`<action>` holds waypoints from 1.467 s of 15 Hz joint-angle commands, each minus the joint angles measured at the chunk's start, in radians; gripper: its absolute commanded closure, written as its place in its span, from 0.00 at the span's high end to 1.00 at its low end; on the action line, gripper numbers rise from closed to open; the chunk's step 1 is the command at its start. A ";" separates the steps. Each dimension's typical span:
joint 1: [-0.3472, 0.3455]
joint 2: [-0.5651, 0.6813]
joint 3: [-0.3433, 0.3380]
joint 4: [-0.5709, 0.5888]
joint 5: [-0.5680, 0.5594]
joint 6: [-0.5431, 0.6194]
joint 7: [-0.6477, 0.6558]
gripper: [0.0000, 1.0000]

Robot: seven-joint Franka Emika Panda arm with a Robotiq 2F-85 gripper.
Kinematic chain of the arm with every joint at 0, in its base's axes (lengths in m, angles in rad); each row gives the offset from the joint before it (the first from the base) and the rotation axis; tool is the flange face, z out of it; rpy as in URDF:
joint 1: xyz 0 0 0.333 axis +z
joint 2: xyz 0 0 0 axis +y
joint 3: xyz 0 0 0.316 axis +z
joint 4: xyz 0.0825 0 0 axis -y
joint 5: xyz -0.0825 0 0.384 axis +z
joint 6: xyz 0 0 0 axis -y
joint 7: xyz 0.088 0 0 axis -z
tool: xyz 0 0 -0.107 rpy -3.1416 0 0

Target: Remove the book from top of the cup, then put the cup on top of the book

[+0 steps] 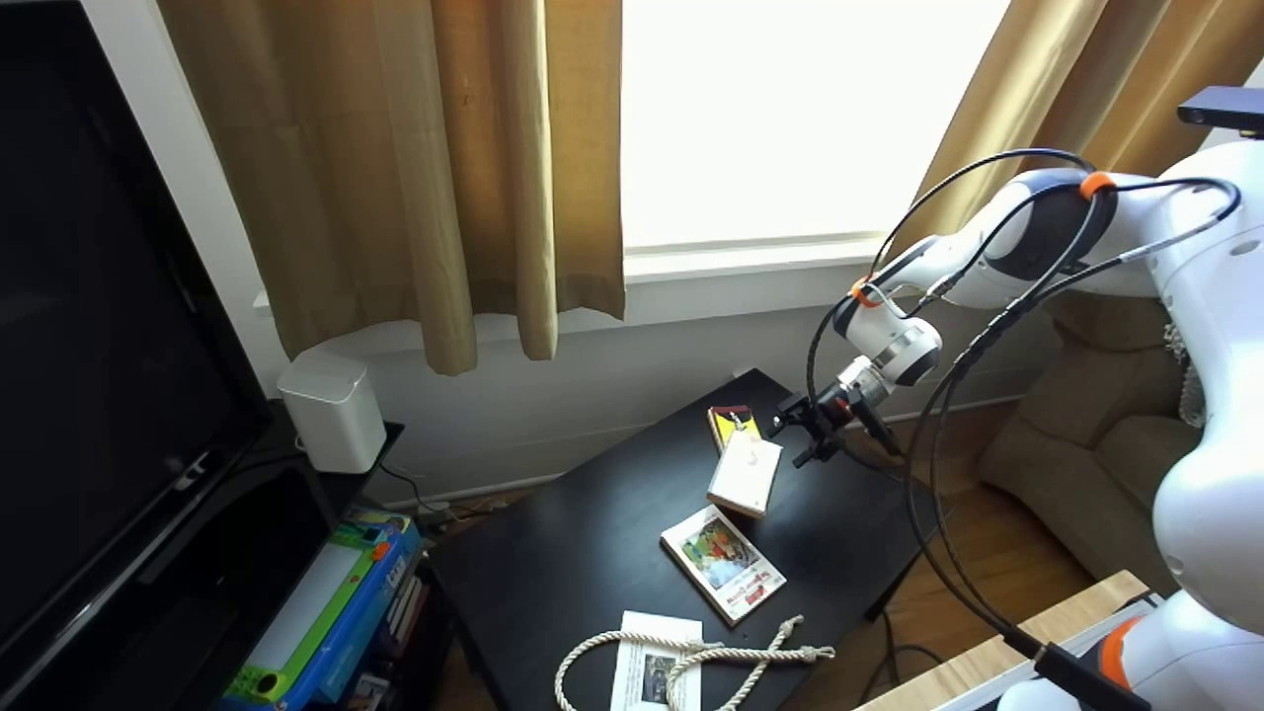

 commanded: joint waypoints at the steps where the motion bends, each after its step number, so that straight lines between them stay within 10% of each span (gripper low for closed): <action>1: -0.035 0.095 0.021 0.108 0.007 -0.051 -0.050 1.00; 19: -0.067 0.271 0.081 0.321 0.015 -0.089 -0.205 1.00; 22: -0.075 0.280 0.092 0.332 0.011 -0.099 -0.209 0.88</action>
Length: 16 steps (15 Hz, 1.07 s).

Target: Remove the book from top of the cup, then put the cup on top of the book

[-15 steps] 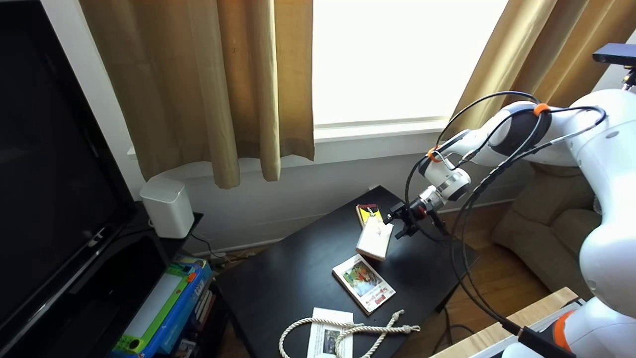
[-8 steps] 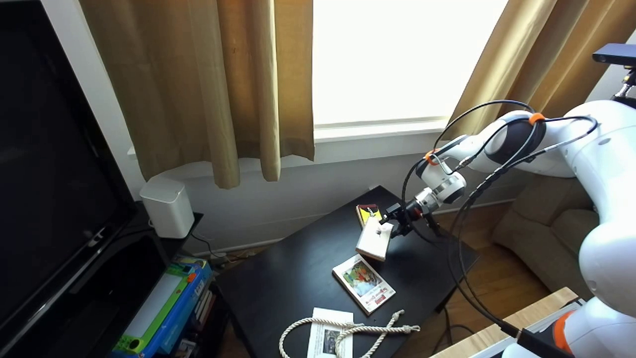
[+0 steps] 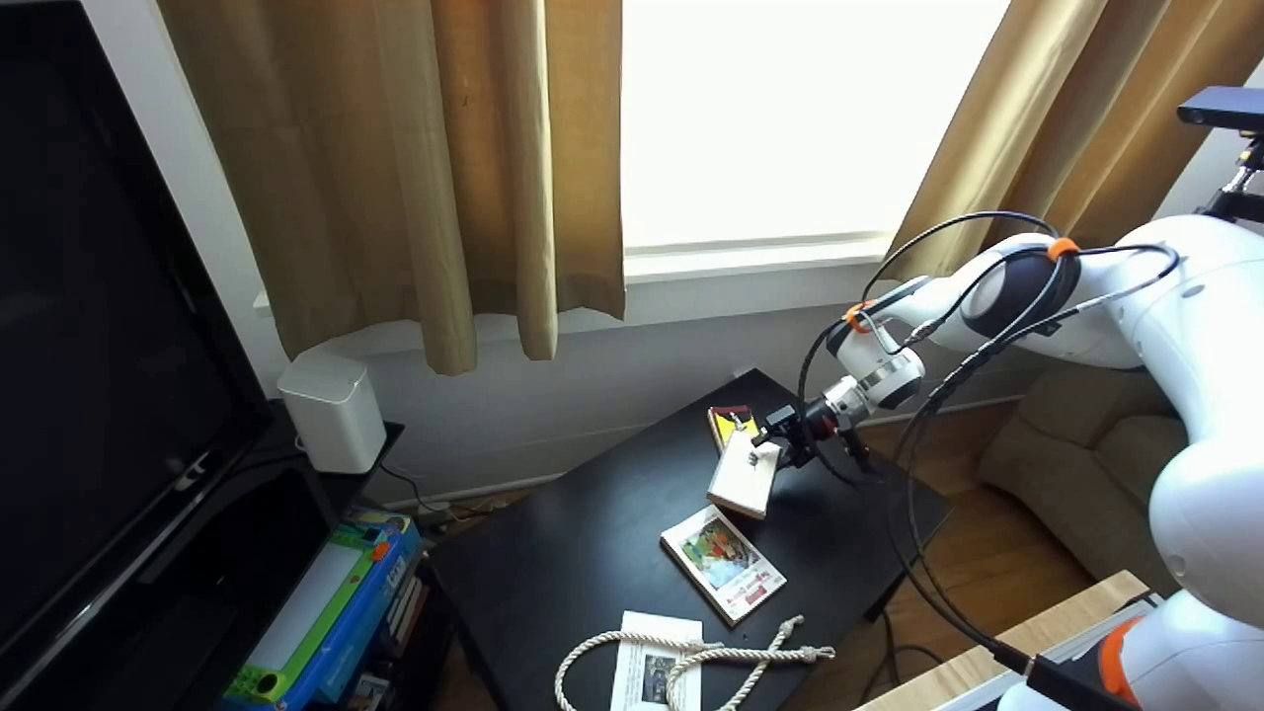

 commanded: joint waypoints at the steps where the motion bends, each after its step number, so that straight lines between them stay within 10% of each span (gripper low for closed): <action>1: -0.030 0.045 0.022 0.053 0.009 -0.052 -0.021 0.82; 6: -0.038 0.062 0.031 0.080 0.011 -0.093 -0.025 0.65; 14: -0.036 0.044 0.010 0.058 0.054 -0.106 -0.050 0.02; 16: -0.041 0.046 0.011 0.061 0.069 -0.115 -0.061 0.05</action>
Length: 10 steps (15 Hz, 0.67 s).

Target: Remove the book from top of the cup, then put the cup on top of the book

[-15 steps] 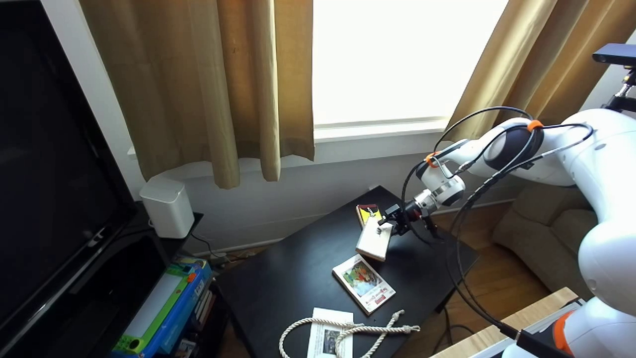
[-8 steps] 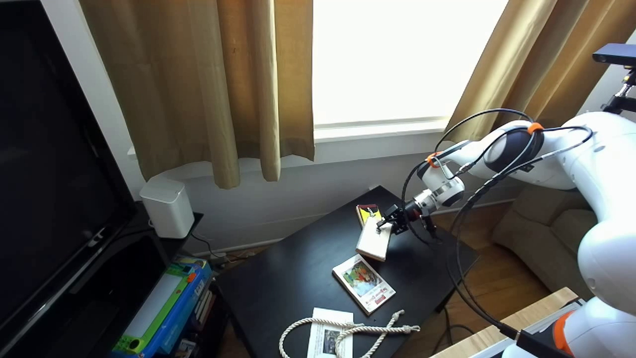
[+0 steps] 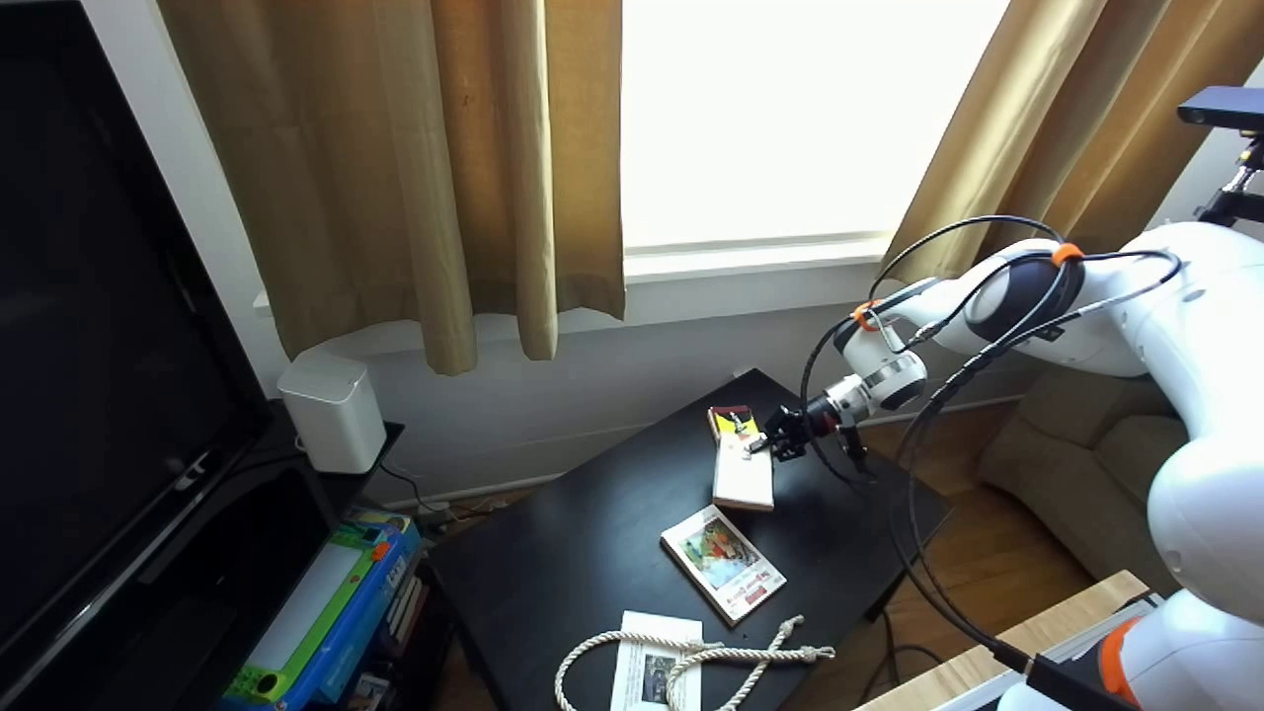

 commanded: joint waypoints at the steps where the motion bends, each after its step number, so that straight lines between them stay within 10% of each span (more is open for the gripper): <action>1: -0.017 0.020 -0.003 0.016 0.036 -0.025 -0.036 0.05; 10: -0.039 0.014 -0.001 0.023 0.110 -0.122 -0.105 0.05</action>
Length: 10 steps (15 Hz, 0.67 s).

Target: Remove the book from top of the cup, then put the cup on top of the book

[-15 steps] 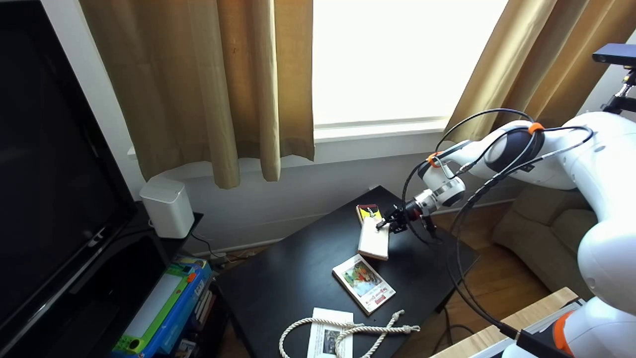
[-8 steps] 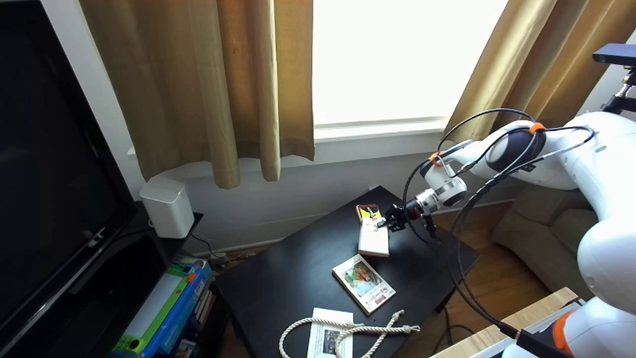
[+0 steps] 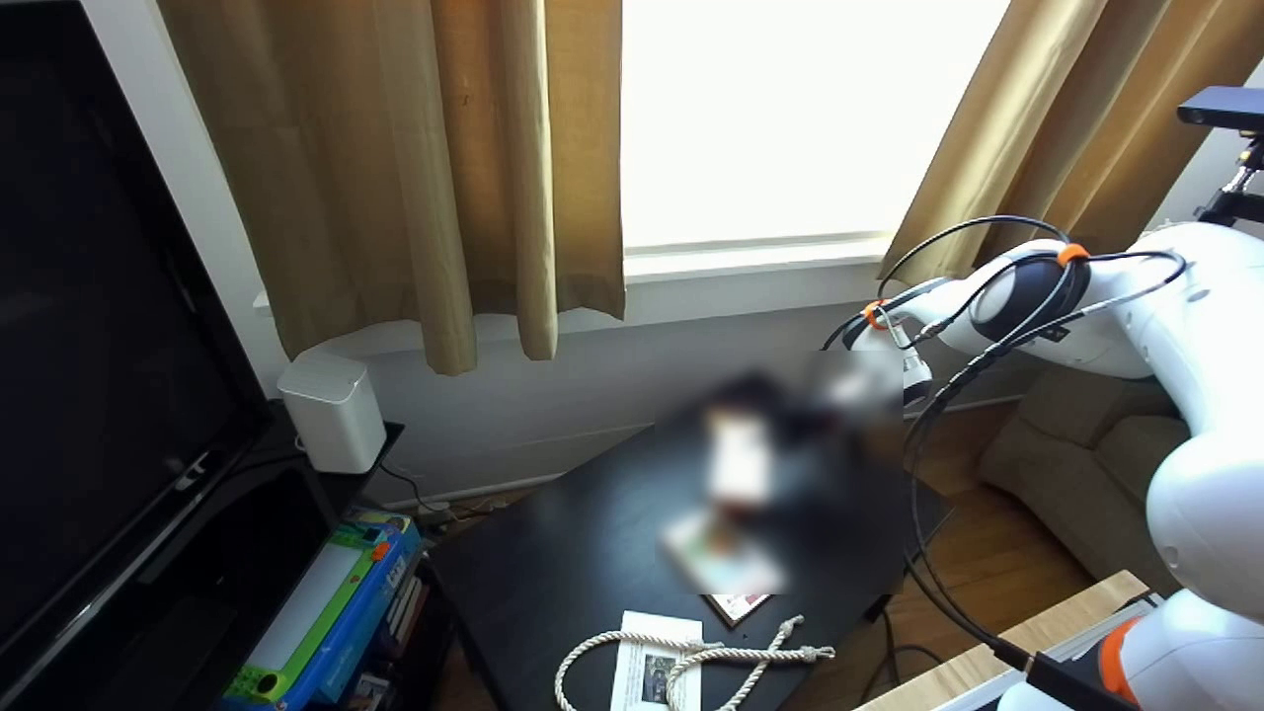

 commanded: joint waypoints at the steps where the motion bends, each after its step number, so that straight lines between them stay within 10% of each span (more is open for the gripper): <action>1: -0.021 0.014 -0.002 0.021 0.045 -0.059 -0.033 0.05; 10: -0.067 -0.057 -0.006 -0.053 0.039 -0.084 -0.045 0.05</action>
